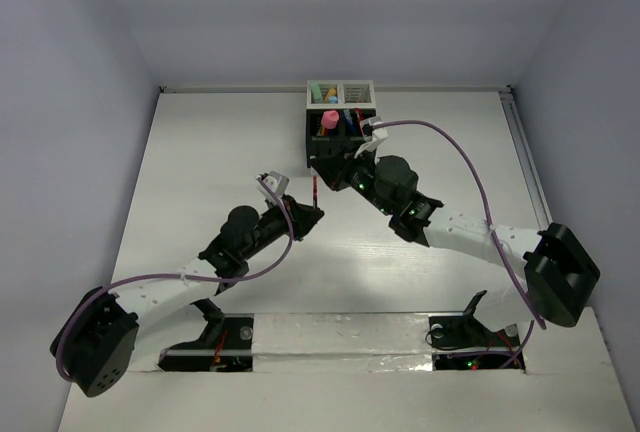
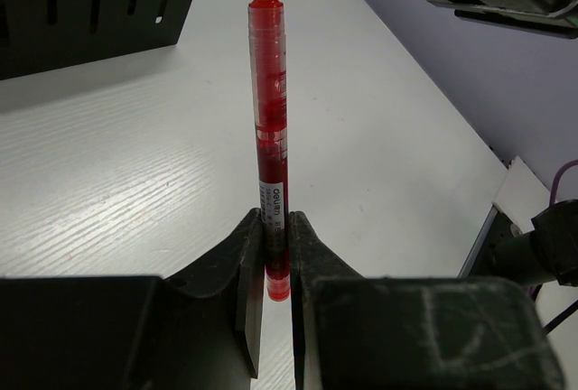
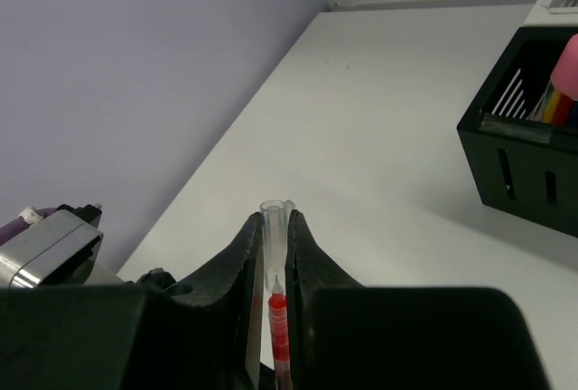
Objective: Sort the stationery into containers
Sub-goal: Close the pen cap on the pen.
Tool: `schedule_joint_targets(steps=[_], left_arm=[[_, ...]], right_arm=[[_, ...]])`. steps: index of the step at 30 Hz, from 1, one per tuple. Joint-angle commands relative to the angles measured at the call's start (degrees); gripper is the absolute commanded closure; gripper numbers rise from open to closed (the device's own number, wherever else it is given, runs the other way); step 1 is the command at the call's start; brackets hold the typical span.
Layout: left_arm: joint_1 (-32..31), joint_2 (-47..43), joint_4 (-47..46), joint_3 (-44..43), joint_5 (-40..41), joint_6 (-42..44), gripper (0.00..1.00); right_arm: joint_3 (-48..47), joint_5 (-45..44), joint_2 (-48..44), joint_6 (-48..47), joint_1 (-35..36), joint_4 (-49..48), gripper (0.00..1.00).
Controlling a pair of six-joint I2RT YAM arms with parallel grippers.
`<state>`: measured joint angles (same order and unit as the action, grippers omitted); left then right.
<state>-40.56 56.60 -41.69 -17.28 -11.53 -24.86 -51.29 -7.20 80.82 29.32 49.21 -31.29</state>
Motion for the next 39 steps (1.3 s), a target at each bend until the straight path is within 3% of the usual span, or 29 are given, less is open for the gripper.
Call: schedule_joint_targets(steps=[1, 31, 39], left_arm=[[-0.23, -1.84, -1.73, -1.09, 0.63, 0.87, 1.0], [-0.23, -4.74, -0.76, -2.23, 1.34, -1.15, 1.0], [-0.23, -5.71, 1.44, -5.12, 0.46, -1.77, 1.0]], right_arm=[[-2.06, 0.87, -0.4, 0.21, 0.01, -2.11, 1.0], [4.97, 6.76, -2.68, 0.47, 1.59, -0.79, 1.0], [3.65, 9.04, -3.56, -0.23, 1.59, 7.54, 1.0]])
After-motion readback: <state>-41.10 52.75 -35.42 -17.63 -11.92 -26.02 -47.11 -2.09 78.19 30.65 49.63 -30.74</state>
